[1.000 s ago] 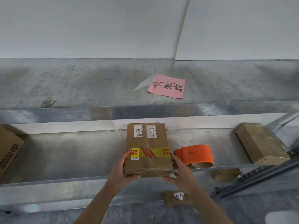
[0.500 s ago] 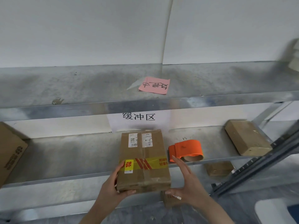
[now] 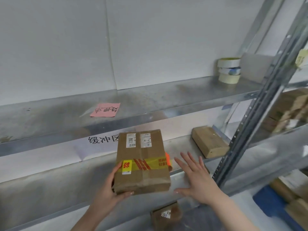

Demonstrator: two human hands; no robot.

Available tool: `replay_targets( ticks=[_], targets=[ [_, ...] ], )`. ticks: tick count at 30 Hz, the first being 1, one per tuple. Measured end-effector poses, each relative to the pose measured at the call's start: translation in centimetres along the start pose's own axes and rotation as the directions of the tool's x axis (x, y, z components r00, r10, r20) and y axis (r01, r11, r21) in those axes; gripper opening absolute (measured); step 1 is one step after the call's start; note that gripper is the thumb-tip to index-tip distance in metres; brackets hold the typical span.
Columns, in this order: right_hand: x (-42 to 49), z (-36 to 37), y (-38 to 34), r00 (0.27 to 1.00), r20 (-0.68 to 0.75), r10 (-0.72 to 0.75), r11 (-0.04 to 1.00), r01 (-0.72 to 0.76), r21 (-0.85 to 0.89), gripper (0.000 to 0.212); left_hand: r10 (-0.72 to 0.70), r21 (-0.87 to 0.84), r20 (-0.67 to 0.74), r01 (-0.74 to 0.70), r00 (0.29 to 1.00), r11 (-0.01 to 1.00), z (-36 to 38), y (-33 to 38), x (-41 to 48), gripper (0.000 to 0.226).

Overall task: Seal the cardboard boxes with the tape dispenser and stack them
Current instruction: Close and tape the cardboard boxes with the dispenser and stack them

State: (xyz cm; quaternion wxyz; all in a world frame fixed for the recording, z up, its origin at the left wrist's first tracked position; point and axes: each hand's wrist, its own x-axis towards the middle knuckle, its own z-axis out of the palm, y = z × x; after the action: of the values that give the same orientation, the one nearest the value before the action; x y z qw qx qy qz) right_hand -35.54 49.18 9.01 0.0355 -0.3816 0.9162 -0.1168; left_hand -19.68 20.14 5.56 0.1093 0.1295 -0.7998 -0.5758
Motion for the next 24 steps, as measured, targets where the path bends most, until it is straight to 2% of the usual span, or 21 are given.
replay_targets(
  ticks=[8, 13, 18, 21, 24],
  targets=[
    [-1.4, -4.3, 10.2, 0.993, -0.016, 0.113, 0.993, -0.113, -0.018, 0.093, -0.005, -0.005, 0.02, 0.005, 1.0, 1.0, 8.3, 2.8, 5.3, 0.108],
    [-1.1, -5.1, 17.7, 0.993, -0.015, 0.117, 0.993, -0.117, -0.01, 0.094, -0.039, 0.113, -0.018, 0.041, 0.999, 0.993, 14.6, 3.4, 8.4, 0.112],
    [0.4, -4.7, 23.5, 0.995, 0.015, 0.103, 0.992, -0.104, 0.069, 0.095, 0.038, 0.199, -0.101, -0.017, 0.994, 0.98, 20.6, 5.0, 11.1, 0.102],
    [1.4, -3.8, 25.5, 0.996, 0.045, 0.079, 0.987, -0.085, 0.134, 0.097, -0.056, 0.155, -0.049, 0.063, 0.997, 0.986, 22.7, 3.8, 12.4, 0.107],
    [2.4, -3.4, 26.4, 0.996, 0.075, 0.045, 0.978, -0.06, 0.201, 0.096, -0.091, 0.156, -0.039, 0.096, 0.995, 0.983, 24.5, 3.2, 13.5, 0.109]
  ],
)
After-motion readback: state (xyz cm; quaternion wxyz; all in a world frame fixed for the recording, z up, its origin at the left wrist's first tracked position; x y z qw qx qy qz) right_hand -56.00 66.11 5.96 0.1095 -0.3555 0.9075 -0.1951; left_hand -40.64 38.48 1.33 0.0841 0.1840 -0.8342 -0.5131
